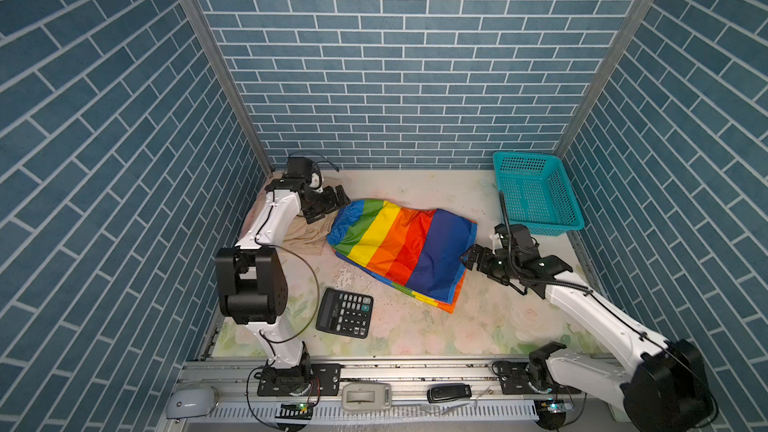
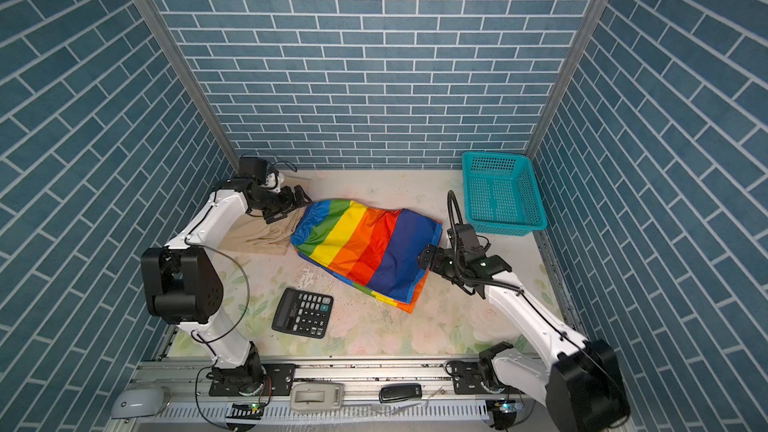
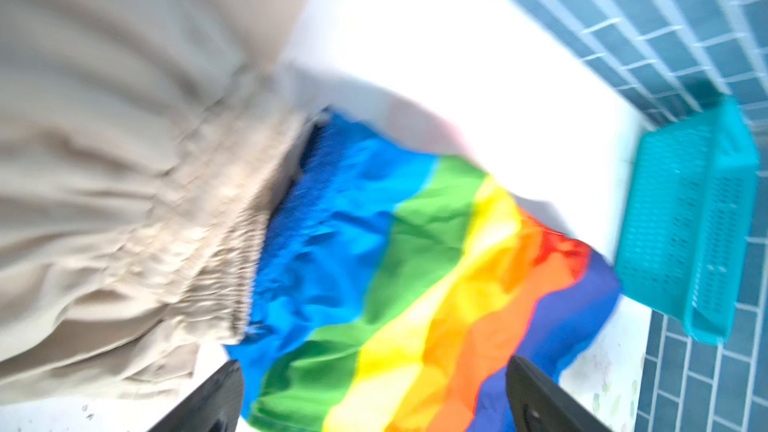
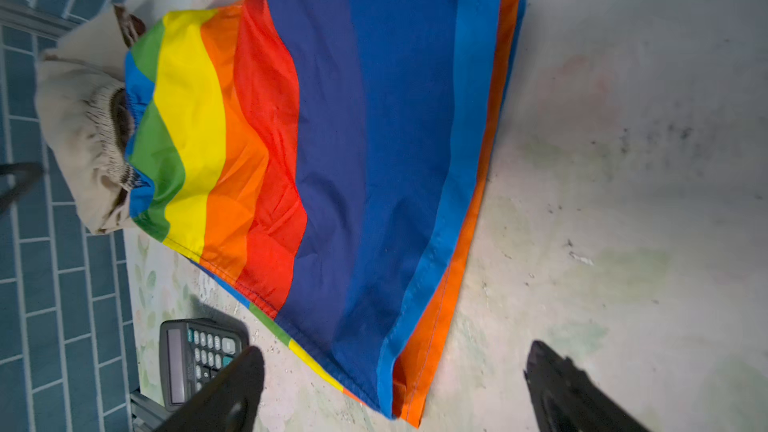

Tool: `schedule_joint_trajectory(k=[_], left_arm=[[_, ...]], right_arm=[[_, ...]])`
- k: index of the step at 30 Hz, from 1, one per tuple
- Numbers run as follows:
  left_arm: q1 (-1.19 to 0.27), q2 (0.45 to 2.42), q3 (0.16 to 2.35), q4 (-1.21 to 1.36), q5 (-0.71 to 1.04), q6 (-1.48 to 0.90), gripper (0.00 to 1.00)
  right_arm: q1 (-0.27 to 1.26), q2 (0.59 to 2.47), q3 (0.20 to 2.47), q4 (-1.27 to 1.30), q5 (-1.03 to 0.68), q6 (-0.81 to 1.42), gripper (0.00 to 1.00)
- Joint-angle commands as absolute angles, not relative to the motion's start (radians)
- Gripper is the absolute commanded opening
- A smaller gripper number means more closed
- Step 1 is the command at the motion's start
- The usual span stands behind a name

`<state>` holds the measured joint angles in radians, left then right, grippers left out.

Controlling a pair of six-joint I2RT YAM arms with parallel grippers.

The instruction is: Fold and stack the shorts

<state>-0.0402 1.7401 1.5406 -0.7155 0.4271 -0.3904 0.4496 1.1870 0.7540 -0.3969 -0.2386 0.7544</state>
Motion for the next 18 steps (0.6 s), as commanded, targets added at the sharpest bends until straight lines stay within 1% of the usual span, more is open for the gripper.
schedule_joint_trajectory(k=[1, 2, 3, 7, 11, 15, 18], left_arm=[[-0.129, 1.792, 1.571, -0.699, 0.504, -0.4, 1.0], [-0.15, 1.832, 1.573, -0.663, 0.563, -0.436, 1.0], [-0.166, 1.863, 1.578, -0.641, 0.58, -0.454, 1.0], [-0.207, 1.982, 1.621, -0.644, 0.523, -0.434, 1.0], [-0.2, 2.066, 1.631, -0.677, 0.501, -0.425, 1.0], [-0.186, 2.074, 1.568, -0.655, 0.479, -0.433, 1.0], [-0.179, 2.078, 1.533, -0.647, 0.482, -0.442, 1.0]], right_arm=[[0.433, 1.343, 0.792, -0.318, -0.3, 0.691, 0.98], [0.428, 1.387, 0.809, -0.3, -0.3, 0.677, 0.98], [0.425, 1.423, 0.829, -0.298, -0.29, 0.659, 0.98], [0.419, 1.559, 0.925, -0.341, -0.214, 0.572, 0.97], [0.417, 1.647, 0.968, -0.356, -0.151, 0.534, 0.91], [0.411, 1.732, 1.013, -0.352, -0.131, 0.511, 0.74], [0.401, 1.792, 1.05, -0.342, -0.132, 0.499, 0.55]])
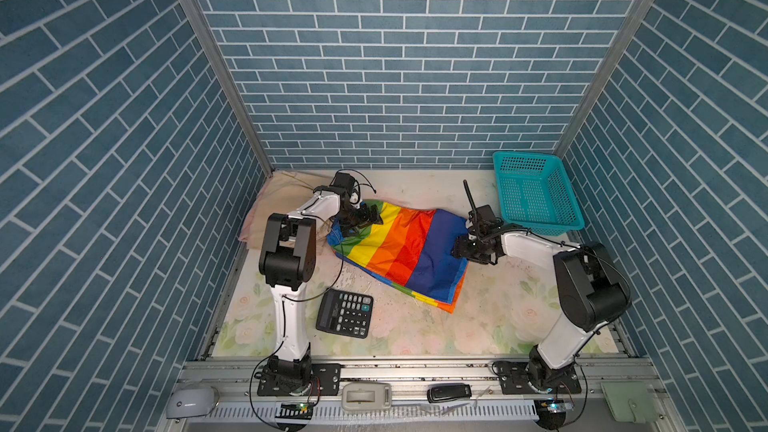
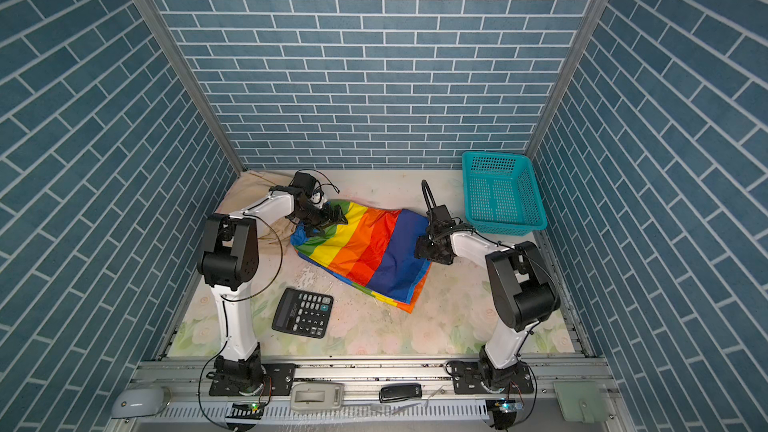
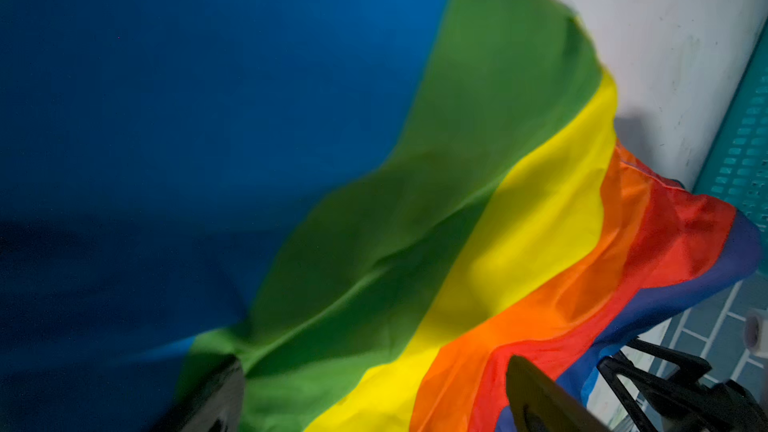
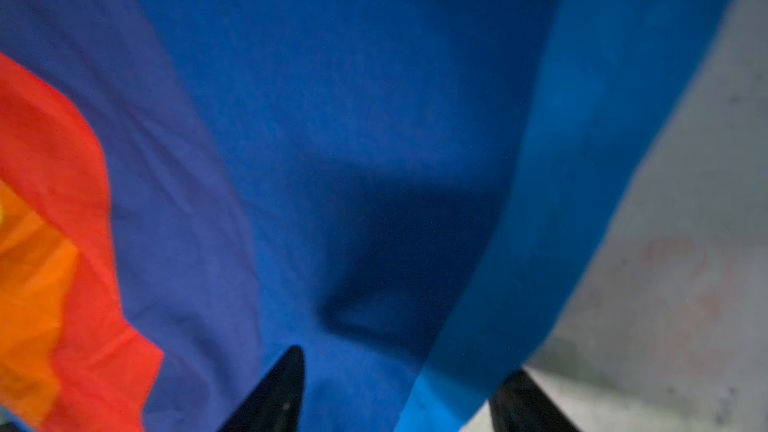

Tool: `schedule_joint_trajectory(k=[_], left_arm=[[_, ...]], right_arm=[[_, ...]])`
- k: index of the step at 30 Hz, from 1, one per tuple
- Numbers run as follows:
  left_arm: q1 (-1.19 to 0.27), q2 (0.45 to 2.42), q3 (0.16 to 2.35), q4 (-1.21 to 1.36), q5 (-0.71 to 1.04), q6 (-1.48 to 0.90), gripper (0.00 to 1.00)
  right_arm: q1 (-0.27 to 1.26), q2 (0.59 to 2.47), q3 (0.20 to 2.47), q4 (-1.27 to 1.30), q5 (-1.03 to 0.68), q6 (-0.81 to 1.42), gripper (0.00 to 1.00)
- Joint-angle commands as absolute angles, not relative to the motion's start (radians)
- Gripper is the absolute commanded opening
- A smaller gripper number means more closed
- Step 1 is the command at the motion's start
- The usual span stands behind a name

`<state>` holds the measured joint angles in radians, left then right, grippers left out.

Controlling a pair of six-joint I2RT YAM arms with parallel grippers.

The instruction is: Fold and stack the shorts

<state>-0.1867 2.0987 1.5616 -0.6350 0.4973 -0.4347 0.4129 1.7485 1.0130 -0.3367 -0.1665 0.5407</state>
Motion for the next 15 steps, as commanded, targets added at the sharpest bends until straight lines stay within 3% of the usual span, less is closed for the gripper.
schedule_joint_trajectory(k=[1, 3, 7, 15], left_arm=[[-0.179, 2.075, 1.515, -0.637, 0.482, -0.447, 1.0], [-0.181, 2.068, 1.47, -0.614, 0.488, -0.459, 1.0], [-0.189, 2.043, 1.363, -0.561, 0.494, -0.491, 1.0], [-0.258, 1.889, 1.241, -0.536, 0.498, -0.512, 1.0]], right_arm=[[0.393, 1.815, 1.064, -0.34, -0.138, 0.493, 0.44], [0.373, 1.851, 1.099, -0.349, -0.143, 0.479, 0.24], [0.318, 1.913, 1.193, -0.4, -0.138, 0.433, 0.0], [0.276, 1.987, 1.419, -0.531, -0.15, 0.347, 0.0]])
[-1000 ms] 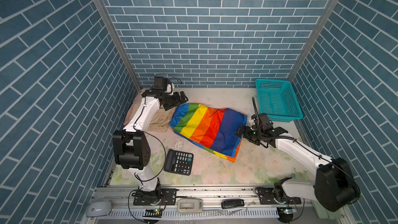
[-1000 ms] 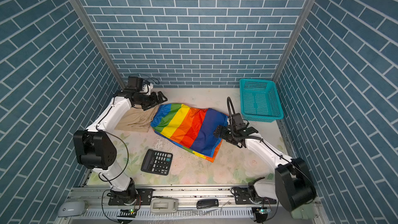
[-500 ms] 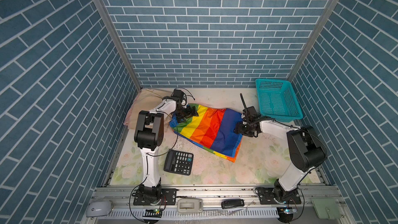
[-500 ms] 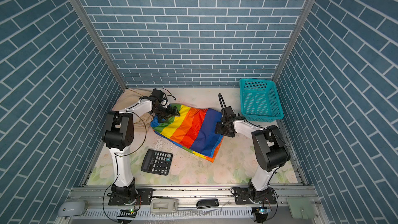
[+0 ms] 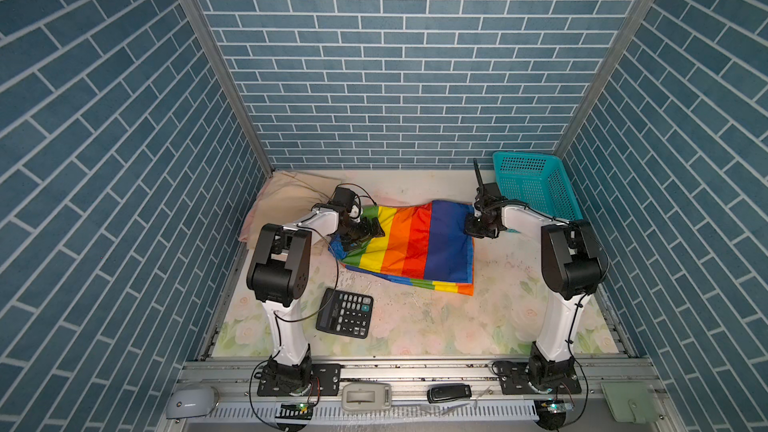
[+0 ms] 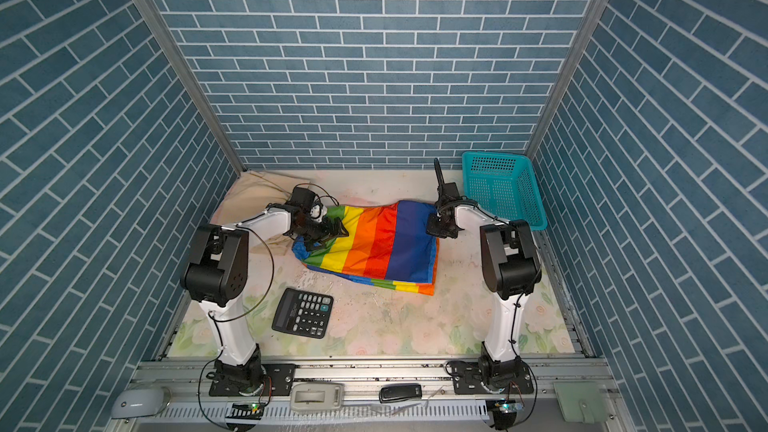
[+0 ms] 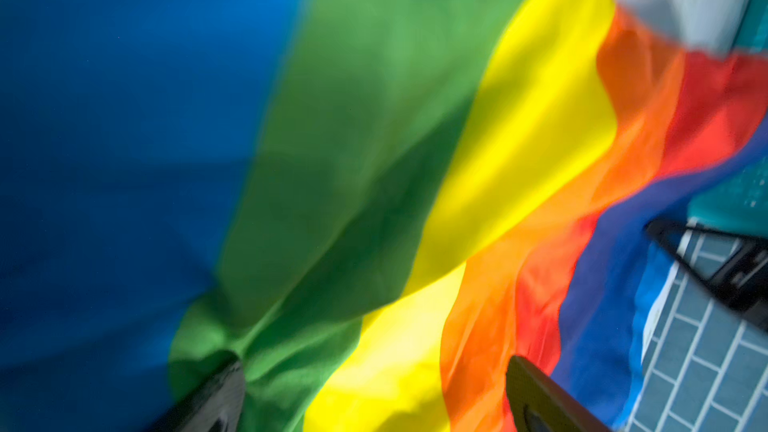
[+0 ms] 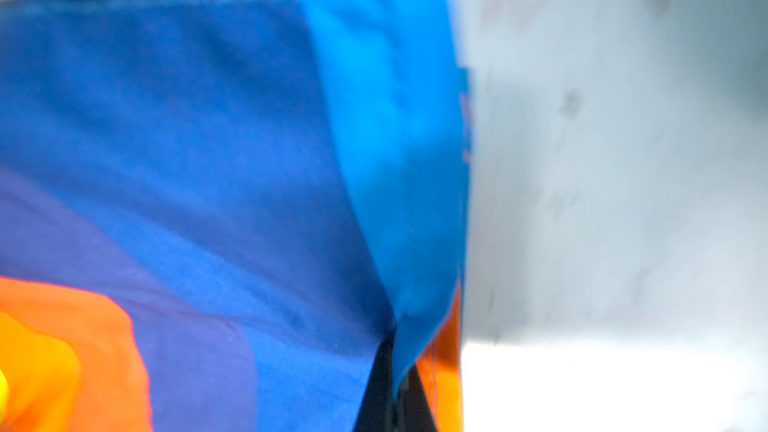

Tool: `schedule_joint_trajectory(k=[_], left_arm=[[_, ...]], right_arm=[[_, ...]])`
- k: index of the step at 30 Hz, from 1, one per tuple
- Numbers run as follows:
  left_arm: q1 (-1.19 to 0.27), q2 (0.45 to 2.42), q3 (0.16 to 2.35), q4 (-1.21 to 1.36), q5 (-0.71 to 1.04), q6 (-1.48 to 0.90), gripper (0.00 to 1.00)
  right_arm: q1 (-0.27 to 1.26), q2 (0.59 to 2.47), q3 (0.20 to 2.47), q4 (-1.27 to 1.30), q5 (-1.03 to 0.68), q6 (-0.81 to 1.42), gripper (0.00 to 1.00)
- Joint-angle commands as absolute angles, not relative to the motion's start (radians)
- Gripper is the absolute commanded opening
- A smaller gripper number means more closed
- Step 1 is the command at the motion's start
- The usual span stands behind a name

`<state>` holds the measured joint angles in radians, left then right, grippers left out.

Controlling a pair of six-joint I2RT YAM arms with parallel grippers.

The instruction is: Fold and stack the shorts

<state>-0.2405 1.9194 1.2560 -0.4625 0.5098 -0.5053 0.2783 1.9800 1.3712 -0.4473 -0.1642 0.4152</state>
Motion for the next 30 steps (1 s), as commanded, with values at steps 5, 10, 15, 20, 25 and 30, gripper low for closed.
schedule_joint_trajectory(k=[5, 10, 15, 20, 25, 30], left_arm=[[-0.248, 1.774, 1.433, -0.775, 0.311, -0.35, 1.0], [-0.146, 1.74, 1.452, -0.861, 0.272, -0.273, 1.0], [-0.091, 1.773, 1.395, -0.873, 0.218, -0.234, 0.99], [-0.092, 1.844, 1.35, -0.828, 0.247, -0.253, 1.0], [-0.102, 1.897, 1.338, -0.783, 0.289, -0.276, 0.97], [-0.119, 1.953, 1.341, -0.775, 0.297, -0.284, 0.95]], right_arm=[[0.28, 1.918, 1.408, -0.534, -0.179, 0.331, 0.26], [0.297, 1.79, 1.358, -0.53, -0.199, 0.328, 0.63], [0.326, 1.703, 1.327, -0.546, -0.198, 0.327, 0.97], [0.341, 1.659, 1.3, -0.541, -0.227, 0.331, 0.99], [0.344, 1.63, 1.251, -0.518, -0.255, 0.341, 0.99], [0.344, 1.608, 1.194, -0.472, -0.289, 0.367, 0.99]])
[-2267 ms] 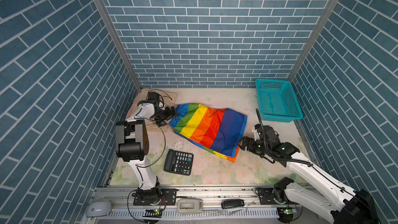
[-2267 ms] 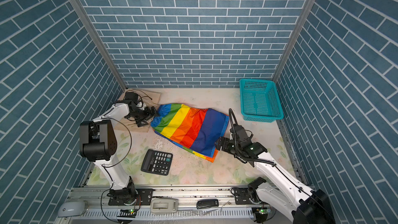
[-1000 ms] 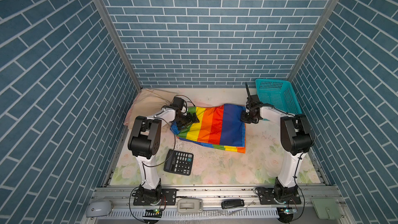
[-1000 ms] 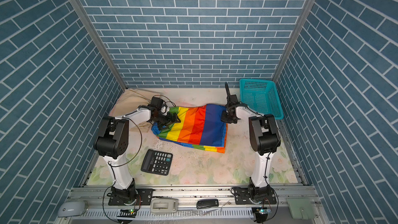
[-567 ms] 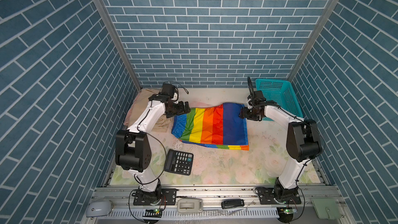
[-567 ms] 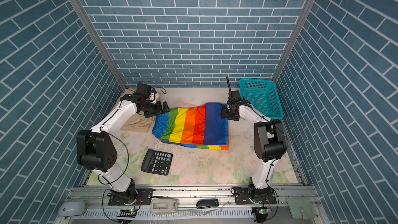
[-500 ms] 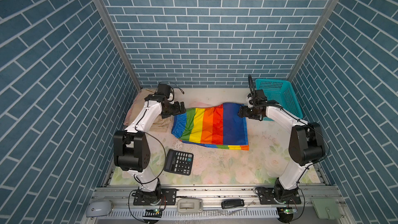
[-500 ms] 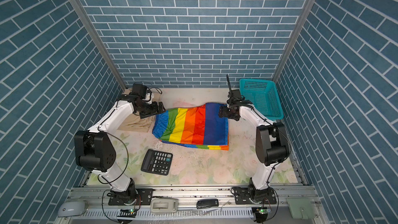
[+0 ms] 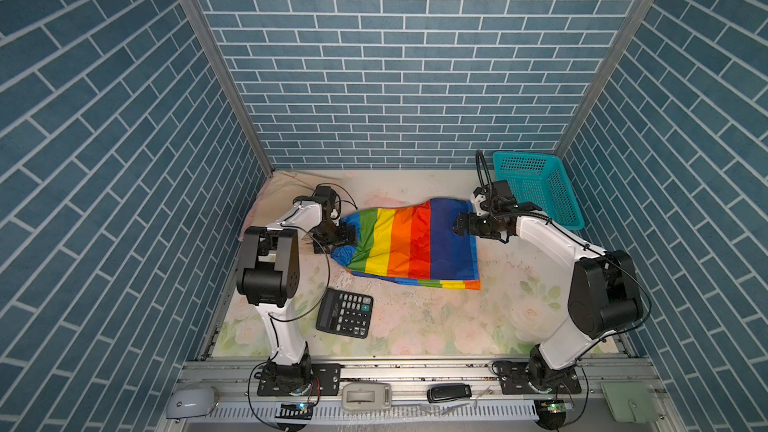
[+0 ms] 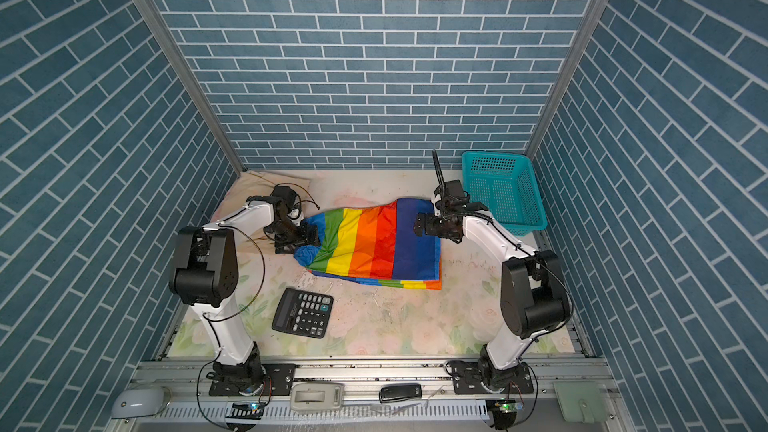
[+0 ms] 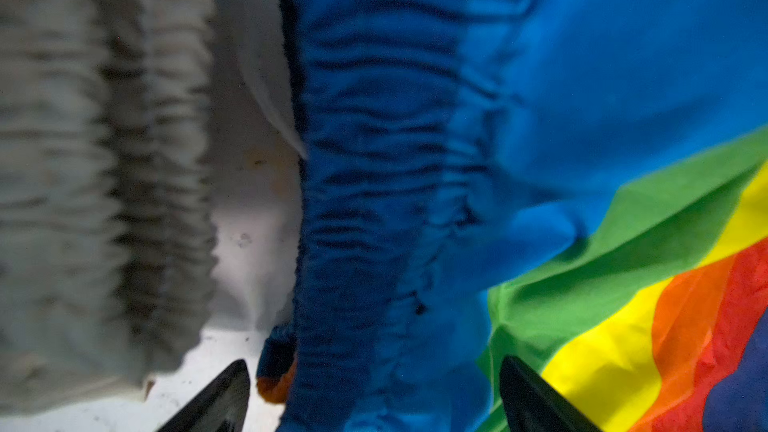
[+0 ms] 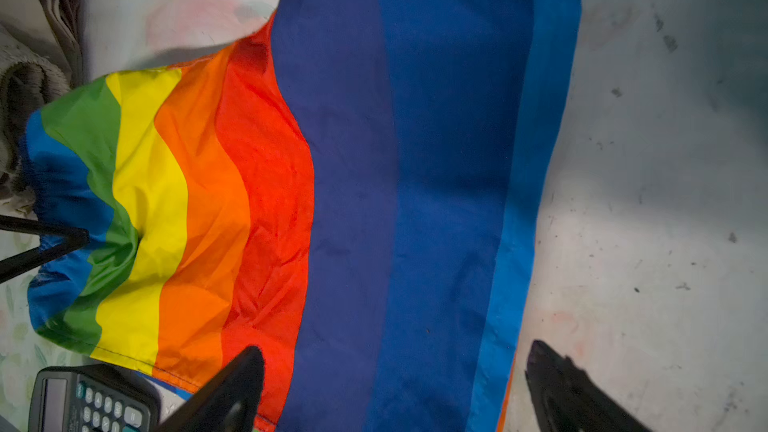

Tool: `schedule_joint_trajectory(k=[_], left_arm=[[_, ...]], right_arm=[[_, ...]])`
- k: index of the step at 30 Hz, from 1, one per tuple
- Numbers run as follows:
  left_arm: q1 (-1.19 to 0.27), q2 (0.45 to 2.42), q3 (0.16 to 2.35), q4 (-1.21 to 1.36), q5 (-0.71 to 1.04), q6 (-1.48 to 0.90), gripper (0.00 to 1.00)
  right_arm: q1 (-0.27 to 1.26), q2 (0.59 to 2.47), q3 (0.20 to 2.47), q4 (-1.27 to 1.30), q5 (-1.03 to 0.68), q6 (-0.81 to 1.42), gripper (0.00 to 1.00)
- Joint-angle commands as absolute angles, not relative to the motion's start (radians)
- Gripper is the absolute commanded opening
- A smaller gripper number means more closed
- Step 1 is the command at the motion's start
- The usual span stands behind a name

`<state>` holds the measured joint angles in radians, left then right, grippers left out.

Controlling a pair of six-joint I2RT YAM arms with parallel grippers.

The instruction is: Fold and stack the shorts

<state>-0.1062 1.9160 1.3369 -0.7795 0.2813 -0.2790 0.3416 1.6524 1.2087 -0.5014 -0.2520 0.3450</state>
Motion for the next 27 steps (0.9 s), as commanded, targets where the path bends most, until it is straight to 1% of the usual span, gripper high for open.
schedule_joint_trajectory(k=[1, 4, 6, 9, 11, 13, 16, 18, 21, 22, 25, 27], left_arm=[[-0.121, 1.963, 1.343, -0.772, 0.292, -0.285, 0.95], [-0.129, 1.985, 1.354, -0.779, 0.257, -0.284, 0.93], [-0.133, 1.997, 1.364, -0.785, 0.243, -0.282, 0.86], [-0.135, 1.999, 1.36, -0.776, 0.25, -0.283, 0.66], [-0.14, 1.991, 1.351, -0.767, 0.257, -0.284, 0.51], [-0.153, 1.985, 1.35, -0.764, 0.261, -0.282, 0.39], [-0.174, 1.985, 1.359, -0.768, 0.271, -0.282, 0.24], [-0.185, 1.978, 1.365, -0.77, 0.266, -0.282, 0.21], [-0.193, 1.967, 1.386, -0.789, 0.26, -0.275, 0.04], [-0.195, 1.957, 1.395, -0.798, 0.252, -0.271, 0.0], [-0.202, 1.928, 1.424, -0.829, 0.23, -0.263, 0.0], [-0.207, 1.911, 1.437, -0.839, 0.233, -0.262, 0.0]], right_arm=[[0.344, 1.603, 1.185, -0.462, -0.297, 0.372, 0.99], [0.344, 1.6, 1.175, -0.45, -0.306, 0.381, 0.99], [0.344, 1.599, 1.17, -0.448, -0.308, 0.382, 0.99], [0.344, 1.599, 1.171, -0.449, -0.305, 0.384, 0.99], [0.347, 1.606, 1.179, -0.443, -0.318, 0.388, 0.99], [0.363, 1.621, 1.191, -0.431, -0.335, 0.395, 0.99], [0.419, 1.674, 1.234, -0.398, -0.374, 0.412, 0.99], [0.461, 1.723, 1.265, -0.367, -0.401, 0.432, 0.99], [0.501, 1.797, 1.299, -0.303, -0.434, 0.49, 0.99], [0.514, 1.821, 1.312, -0.282, -0.446, 0.513, 0.99], [0.549, 1.88, 1.355, -0.225, -0.461, 0.59, 0.99], [0.571, 1.918, 1.362, -0.125, -0.498, 0.67, 0.99]])
